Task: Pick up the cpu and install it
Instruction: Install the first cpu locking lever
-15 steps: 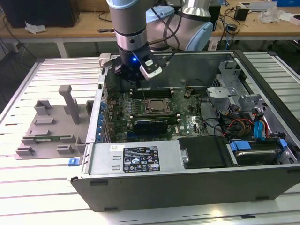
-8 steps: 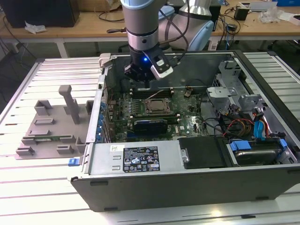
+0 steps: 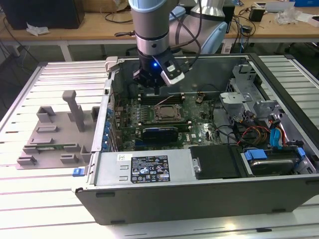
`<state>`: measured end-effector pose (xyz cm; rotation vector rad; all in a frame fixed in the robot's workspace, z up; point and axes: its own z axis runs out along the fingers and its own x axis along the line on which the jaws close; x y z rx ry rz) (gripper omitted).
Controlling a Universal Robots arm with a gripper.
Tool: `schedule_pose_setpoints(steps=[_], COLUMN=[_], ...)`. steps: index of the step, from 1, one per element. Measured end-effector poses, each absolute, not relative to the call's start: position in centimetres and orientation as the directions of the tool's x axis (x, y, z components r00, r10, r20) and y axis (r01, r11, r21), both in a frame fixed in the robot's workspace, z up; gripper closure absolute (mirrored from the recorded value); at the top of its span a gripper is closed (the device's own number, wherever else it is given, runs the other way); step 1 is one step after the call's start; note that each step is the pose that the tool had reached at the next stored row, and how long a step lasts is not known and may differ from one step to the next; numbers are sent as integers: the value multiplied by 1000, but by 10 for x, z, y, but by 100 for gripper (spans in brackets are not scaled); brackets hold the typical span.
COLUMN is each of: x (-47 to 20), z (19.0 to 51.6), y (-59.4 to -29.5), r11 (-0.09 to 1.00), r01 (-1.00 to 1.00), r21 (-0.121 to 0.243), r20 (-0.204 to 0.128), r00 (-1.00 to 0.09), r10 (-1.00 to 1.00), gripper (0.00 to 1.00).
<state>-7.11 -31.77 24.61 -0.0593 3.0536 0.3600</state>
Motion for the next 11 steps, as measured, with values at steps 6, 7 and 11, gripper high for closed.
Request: schedule_pose_setpoints(steps=[6, 7, 11], x=[-69, -68, -41], z=[239, 238, 233], y=[-318, -318, -318], r11=[973, 973, 973], r01=[-6, -2, 7], r21=[231, 231, 231], r20=[-70, -70, -70], r00=[-997, -997, -997], r10=[11, 14, 23], gripper=[89, 89, 89])
